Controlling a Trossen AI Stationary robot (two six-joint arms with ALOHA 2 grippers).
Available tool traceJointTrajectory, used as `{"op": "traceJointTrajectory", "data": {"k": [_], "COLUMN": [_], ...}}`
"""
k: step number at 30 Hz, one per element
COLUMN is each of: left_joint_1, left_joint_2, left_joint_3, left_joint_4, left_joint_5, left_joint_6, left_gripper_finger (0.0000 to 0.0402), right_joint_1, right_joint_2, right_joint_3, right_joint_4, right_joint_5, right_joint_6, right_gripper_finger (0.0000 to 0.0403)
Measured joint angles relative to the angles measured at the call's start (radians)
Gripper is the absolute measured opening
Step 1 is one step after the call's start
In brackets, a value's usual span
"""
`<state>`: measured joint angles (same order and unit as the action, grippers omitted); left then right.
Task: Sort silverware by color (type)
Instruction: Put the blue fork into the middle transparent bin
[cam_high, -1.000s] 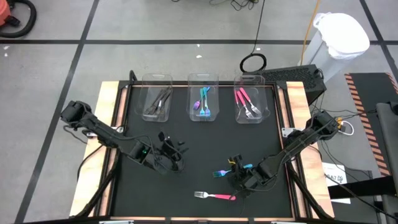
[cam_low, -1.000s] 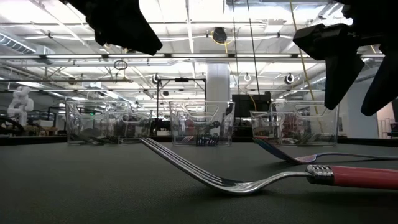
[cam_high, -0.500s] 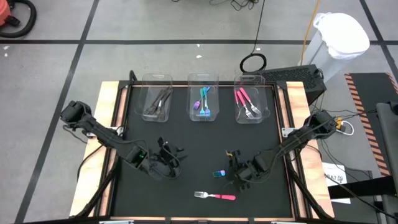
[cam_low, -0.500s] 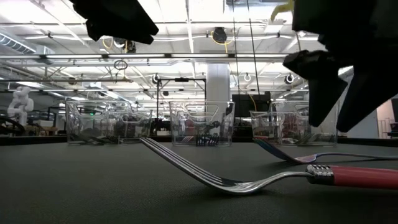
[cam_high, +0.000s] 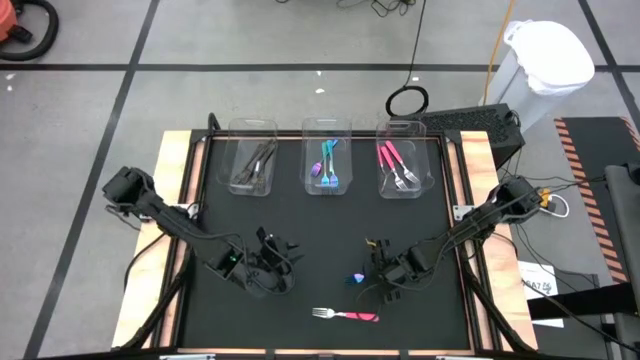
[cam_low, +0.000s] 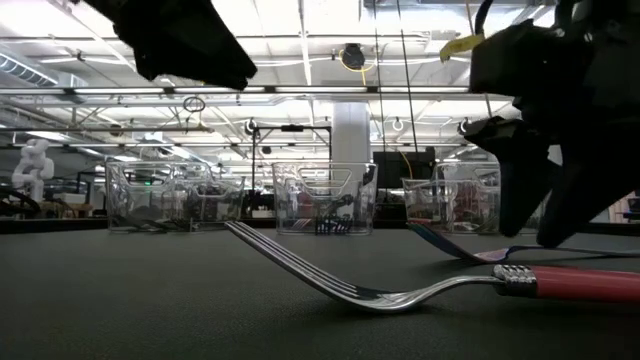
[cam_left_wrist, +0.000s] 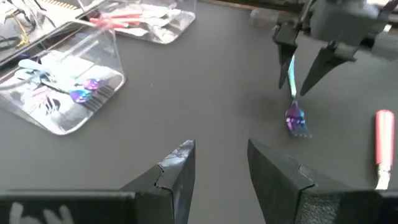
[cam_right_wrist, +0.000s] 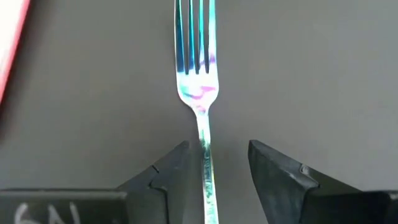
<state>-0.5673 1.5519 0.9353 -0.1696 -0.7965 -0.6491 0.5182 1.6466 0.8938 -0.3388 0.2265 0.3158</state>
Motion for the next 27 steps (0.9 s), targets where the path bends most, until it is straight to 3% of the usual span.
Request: {"op": "traceJointTrajectory", "data": {"k": [18, 27], "left_joint_1": [0.003, 0.003], "left_joint_2": [0.050, 0.050], "left_joint_3": [0.000, 0.000], "left_joint_4": [0.099, 0.129], "left_joint_5": [0.008, 0.013], "left_joint_6": [0.004, 0.004], "left_gripper_finger": [0.0148, 0.0148], "right_joint_1": [0.000, -0.002], "right_joint_2": [0.026, 0.040], "right_joint_3": [-0.011, -0.008], "right_joint_4": [0.026, 0.029], "right_joint_5": [-0.053, -0.096], "right_joint_6": [0.078, 0.092], "right_gripper_finger": [0.0154, 0.0093]}}
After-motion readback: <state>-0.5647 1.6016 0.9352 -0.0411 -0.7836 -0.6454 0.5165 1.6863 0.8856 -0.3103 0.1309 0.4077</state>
